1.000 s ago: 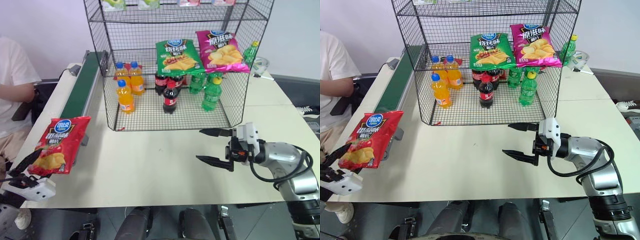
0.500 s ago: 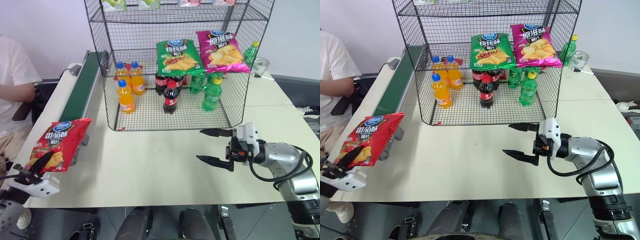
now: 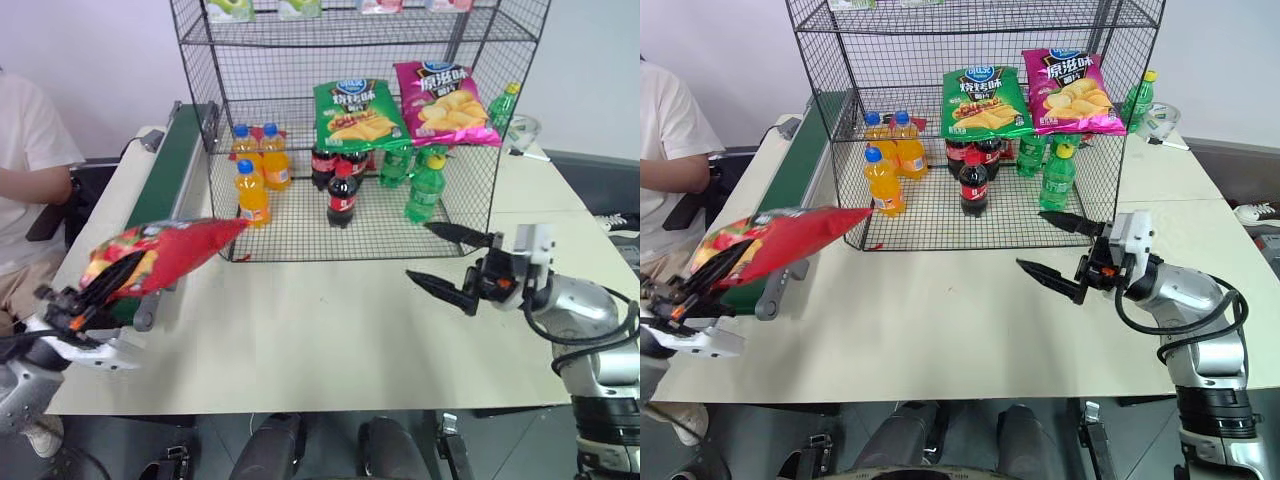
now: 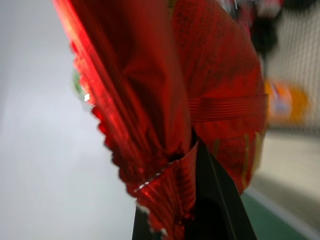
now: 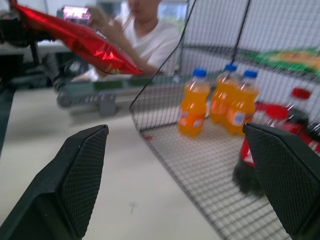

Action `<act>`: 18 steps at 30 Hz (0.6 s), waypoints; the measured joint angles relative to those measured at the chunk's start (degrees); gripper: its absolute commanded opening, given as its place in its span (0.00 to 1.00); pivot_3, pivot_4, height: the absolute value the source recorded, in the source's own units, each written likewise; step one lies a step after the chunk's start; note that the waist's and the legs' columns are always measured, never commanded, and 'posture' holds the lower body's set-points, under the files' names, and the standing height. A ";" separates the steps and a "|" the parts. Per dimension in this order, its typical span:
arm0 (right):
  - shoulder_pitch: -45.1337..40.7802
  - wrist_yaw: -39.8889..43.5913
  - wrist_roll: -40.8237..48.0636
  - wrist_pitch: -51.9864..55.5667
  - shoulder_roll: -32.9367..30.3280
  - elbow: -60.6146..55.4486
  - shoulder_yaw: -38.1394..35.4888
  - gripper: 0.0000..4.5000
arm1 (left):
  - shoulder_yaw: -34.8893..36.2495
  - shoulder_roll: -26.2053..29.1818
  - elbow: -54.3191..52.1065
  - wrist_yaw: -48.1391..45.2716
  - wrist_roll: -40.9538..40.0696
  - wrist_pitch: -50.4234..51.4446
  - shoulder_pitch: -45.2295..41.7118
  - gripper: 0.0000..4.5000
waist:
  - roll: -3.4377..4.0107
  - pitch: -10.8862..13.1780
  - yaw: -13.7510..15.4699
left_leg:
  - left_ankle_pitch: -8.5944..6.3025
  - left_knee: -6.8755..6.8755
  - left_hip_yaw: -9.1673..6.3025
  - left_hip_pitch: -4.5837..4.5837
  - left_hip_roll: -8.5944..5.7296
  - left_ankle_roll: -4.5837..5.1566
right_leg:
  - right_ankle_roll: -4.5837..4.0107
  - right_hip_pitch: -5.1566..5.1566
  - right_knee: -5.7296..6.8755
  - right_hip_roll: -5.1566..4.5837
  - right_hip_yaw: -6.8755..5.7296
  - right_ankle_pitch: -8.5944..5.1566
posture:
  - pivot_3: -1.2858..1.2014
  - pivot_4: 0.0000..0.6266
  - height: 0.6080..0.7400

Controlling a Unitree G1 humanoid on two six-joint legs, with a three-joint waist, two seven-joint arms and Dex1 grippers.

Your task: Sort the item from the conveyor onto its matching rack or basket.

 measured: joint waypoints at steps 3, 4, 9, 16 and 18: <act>1.09 -2.41 1.76 1.58 1.02 -1.36 -0.60 1.00 | -2.41 -1.17 -2.34 -3.14 -0.32 3.09 -6.29 0.00 | 0.03 0.00 0.03 | 0.01 0.01 0.01 0.00 0.00 -0.01 | 0.00 0.02 0.06 0.02 0.00 0.00 | 0.52 0.24 1.00; 1.21 -3.40 2.55 2.25 1.66 -1.96 -0.68 1.00 | -3.76 -2.06 -3.37 -4.00 -0.31 4.45 -9.21 0.00 | 0.03 0.00 0.15 | 0.02 0.04 0.00 0.01 -0.01 -0.01 | 0.00 0.02 0.08 0.02 -0.01 0.00 | 0.52 0.24 1.00; 2.30 -6.63 3.60 3.11 2.76 -4.67 -0.99 1.00 | -12.80 -7.64 -5.08 -6.85 2.37 10.38 -24.75 0.00 | 0.01 -0.01 0.20 | 0.04 0.14 0.00 0.04 -0.05 -0.03 | 0.03 0.09 0.12 0.03 -0.06 0.02 | 0.52 0.24 1.00; 3.95 -9.52 2.73 3.16 3.03 -6.16 -0.60 1.00 | -22.11 -14.55 9.56 -2.76 11.25 17.34 -48.49 0.00 | 0.00 -0.01 -0.11 | 0.12 0.12 0.05 0.02 -0.05 -0.14 | 0.06 0.07 0.42 0.11 0.00 0.01 | 0.52 0.24 1.00; 3.92 -9.99 2.50 3.12 3.07 -6.27 -0.31 1.00 | -24.29 -16.25 16.82 0.89 13.17 17.58 -54.11 0.00 | -0.02 0.00 -0.05 | 0.13 0.13 0.04 0.02 -0.06 -0.14 | 0.07 0.06 0.45 0.20 0.01 0.00 | 0.52 0.24 1.00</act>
